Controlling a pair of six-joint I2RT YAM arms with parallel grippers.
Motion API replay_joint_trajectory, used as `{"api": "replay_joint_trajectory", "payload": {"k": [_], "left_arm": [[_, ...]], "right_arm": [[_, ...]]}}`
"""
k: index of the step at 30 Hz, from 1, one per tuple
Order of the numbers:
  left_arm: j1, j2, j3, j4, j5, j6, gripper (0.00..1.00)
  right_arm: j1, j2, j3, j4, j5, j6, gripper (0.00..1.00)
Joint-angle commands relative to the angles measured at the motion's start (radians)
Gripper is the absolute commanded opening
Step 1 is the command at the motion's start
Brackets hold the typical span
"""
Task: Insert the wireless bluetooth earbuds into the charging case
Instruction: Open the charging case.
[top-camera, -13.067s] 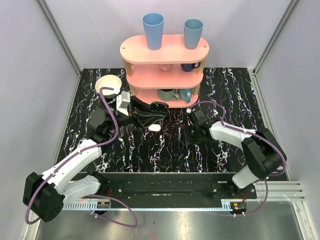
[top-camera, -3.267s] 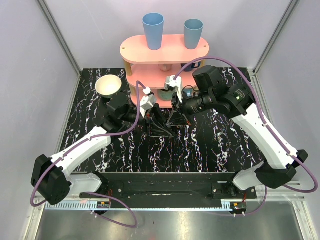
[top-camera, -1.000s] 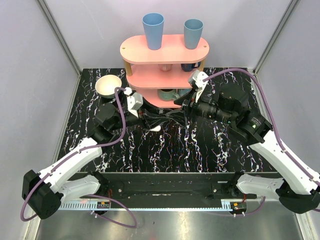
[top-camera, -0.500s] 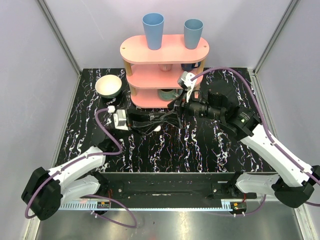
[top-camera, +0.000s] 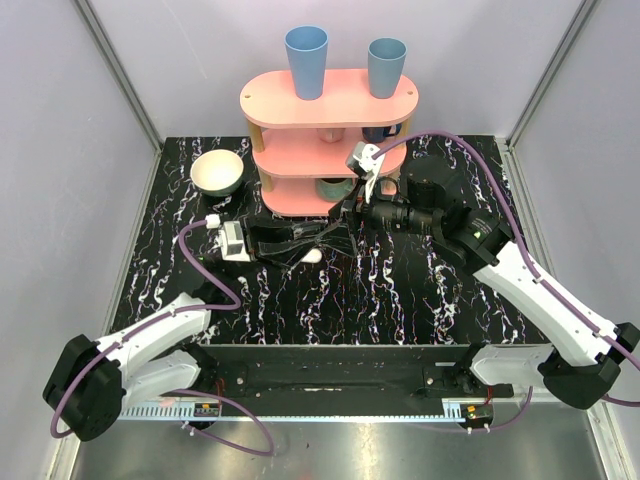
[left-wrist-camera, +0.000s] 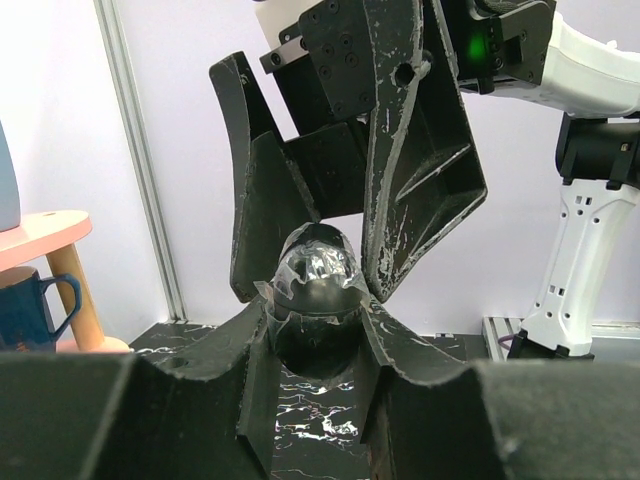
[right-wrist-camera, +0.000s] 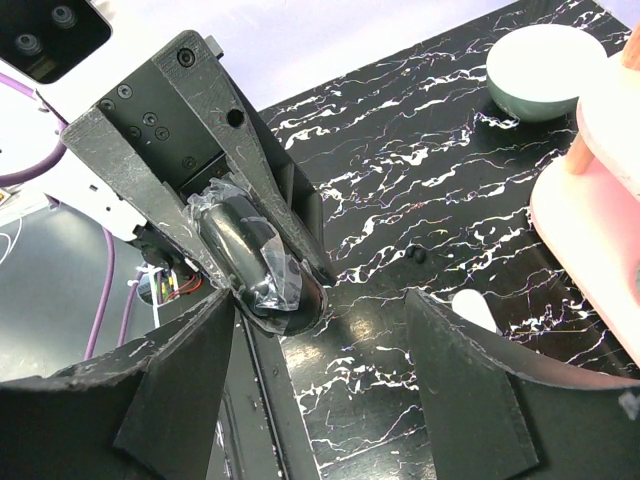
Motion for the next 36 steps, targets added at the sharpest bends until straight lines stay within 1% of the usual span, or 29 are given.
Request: {"api": "replay_joint_trajectory", "payload": {"k": [1,10,22,36], "left_arm": [[-0.005,-0.033,0.01,0.093,0.064,-0.001,0.0],[-0.003,-0.067,-0.004,0.049,0.094,0.043,0.0],[-0.006,-0.098,0.004,-0.033,0.133,0.08,0.0],[-0.005,-0.11,0.005,-0.059,0.148,0.086,0.0]], "right_arm": [[0.003,0.014,0.045,0.038,0.043,-0.02,0.75],[0.003,0.024,0.061,0.069,0.03,0.0,0.77],[0.001,0.02,0.065,0.095,0.053,0.014,0.78],[-0.005,0.029,0.061,0.127,0.07,0.025,0.8]]}}
